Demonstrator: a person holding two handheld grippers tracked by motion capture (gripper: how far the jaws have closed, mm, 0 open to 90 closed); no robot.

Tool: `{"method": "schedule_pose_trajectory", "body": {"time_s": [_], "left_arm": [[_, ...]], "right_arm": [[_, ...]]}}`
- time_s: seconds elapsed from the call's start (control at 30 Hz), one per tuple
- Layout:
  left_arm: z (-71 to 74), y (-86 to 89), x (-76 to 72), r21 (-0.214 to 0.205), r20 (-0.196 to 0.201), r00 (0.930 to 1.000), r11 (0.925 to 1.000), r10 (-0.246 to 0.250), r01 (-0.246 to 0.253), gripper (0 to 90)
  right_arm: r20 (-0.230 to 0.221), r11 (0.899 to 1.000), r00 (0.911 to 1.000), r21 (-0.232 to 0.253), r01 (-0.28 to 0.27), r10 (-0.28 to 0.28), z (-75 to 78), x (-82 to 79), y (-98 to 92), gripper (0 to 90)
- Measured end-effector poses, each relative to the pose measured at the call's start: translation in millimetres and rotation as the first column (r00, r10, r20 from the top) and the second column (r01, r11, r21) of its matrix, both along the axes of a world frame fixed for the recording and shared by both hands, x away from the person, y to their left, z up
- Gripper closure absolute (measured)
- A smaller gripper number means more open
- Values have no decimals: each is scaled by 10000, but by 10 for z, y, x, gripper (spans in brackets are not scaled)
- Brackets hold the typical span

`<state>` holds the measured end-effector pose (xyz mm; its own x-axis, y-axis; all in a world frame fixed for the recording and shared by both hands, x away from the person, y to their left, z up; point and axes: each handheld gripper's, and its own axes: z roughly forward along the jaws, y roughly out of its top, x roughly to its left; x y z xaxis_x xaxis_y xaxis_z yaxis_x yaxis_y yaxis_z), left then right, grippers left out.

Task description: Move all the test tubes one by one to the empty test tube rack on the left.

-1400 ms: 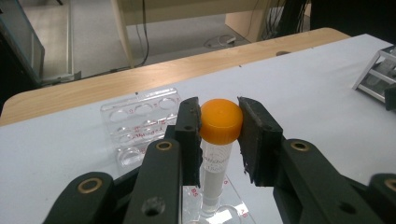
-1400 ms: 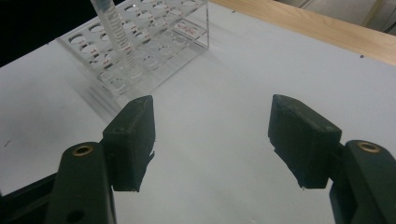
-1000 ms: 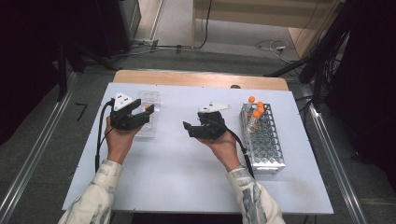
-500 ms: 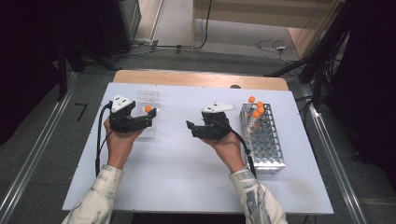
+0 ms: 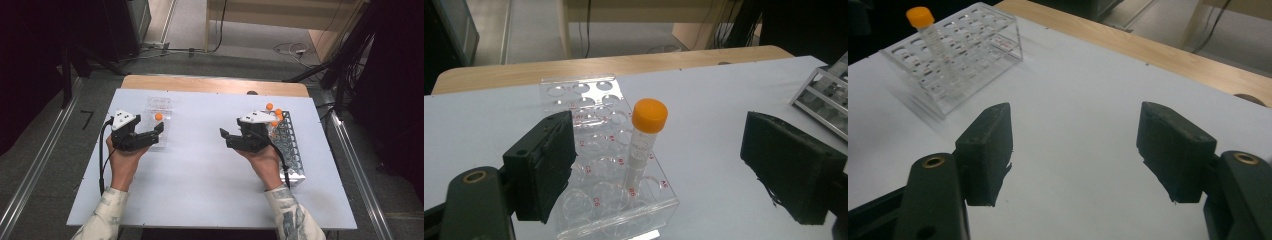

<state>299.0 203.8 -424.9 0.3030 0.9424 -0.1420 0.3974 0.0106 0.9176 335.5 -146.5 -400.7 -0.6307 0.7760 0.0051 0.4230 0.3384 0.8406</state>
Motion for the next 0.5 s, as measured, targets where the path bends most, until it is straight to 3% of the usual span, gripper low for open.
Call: {"method": "schedule_pose_trajectory", "body": {"time_s": [0.5], "left_arm": [[-6,5,-11,4,-141,9999,10000,-76,76,148]], "right_arm": [[142,9979,9978,111,638,-640,-28,-127,-548,295]]}}
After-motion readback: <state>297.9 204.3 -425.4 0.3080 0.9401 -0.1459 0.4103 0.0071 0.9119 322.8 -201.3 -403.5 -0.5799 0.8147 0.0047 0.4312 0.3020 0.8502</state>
